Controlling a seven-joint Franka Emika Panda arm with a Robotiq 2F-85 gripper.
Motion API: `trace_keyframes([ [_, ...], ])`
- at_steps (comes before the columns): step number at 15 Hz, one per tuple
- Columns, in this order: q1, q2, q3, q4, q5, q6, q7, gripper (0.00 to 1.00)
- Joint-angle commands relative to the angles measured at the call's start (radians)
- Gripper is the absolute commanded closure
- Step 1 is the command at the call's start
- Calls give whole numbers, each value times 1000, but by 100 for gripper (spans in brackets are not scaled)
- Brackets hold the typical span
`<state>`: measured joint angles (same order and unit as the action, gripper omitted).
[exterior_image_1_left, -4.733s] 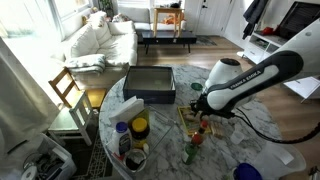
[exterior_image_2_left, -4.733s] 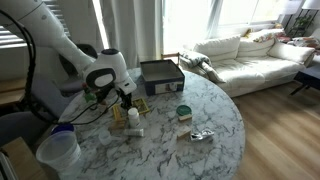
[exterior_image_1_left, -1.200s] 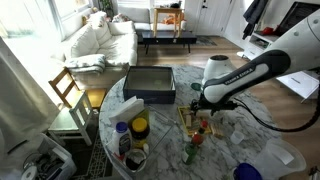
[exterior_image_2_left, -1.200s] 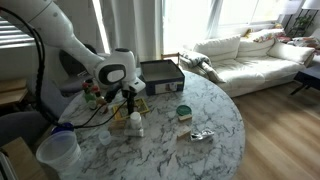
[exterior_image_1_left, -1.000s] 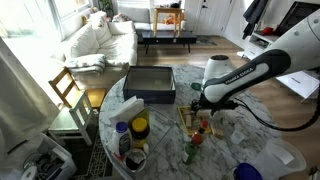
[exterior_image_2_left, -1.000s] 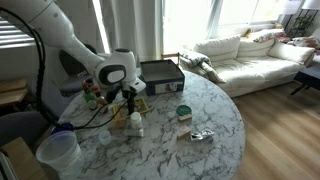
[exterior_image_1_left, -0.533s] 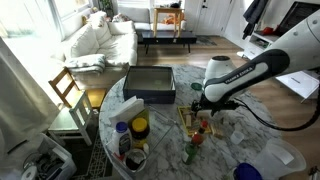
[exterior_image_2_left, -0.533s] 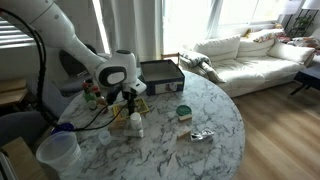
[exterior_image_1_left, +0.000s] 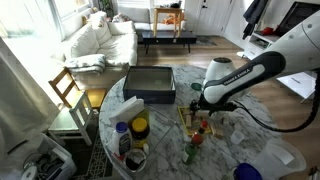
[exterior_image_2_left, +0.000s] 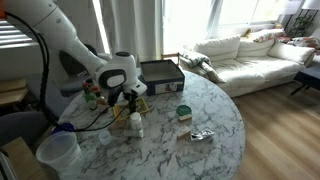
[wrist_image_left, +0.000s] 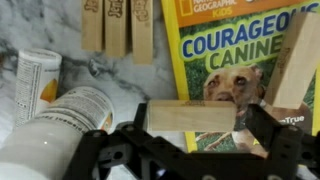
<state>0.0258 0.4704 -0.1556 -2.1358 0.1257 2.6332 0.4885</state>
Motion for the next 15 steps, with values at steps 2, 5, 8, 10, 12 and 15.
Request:
trace_keyframes([
  [2,-12,16,7,-24,18,79,-24,0],
  [5,-10,19,6,-31,16,94,-28,0],
  [8,-12,20,8,-31,18,100,-34,0],
  [10,-23,16,19,-31,28,98,-53,0],
  [12,-26,16,20,-31,28,97,-70,0],
  [15,-30,16,24,-32,31,98,-88,26],
])
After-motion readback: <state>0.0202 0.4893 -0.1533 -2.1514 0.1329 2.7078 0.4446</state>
